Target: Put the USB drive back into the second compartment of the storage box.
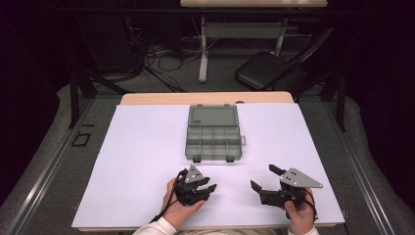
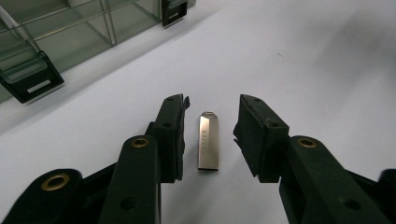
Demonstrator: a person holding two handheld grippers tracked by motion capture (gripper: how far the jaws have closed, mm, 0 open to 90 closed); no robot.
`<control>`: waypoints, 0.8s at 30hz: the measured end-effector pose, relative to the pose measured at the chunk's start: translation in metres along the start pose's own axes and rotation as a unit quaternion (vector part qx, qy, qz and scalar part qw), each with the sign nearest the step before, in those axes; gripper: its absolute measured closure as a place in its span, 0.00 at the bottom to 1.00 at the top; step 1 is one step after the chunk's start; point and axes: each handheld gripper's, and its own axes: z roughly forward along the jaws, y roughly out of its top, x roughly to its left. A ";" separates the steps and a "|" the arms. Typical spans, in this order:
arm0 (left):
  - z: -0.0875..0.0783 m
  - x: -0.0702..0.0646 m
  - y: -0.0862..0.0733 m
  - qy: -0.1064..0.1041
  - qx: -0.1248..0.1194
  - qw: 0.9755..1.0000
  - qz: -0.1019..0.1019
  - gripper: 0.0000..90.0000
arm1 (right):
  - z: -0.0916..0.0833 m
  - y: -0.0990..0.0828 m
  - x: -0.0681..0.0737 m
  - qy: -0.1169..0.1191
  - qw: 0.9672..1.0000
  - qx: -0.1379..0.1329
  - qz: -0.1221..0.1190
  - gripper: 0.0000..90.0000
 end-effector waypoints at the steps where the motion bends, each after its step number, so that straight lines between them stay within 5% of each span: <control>1: 0.001 0.000 0.000 0.000 0.002 1.000 0.001 0.69 | 0.000 0.000 0.000 0.000 1.000 0.000 -0.001 0.15; 24: 0.009 -0.002 -0.003 0.008 0.017 1.000 0.014 0.78 | 0.000 0.000 -0.001 0.000 1.000 0.001 0.000 0.15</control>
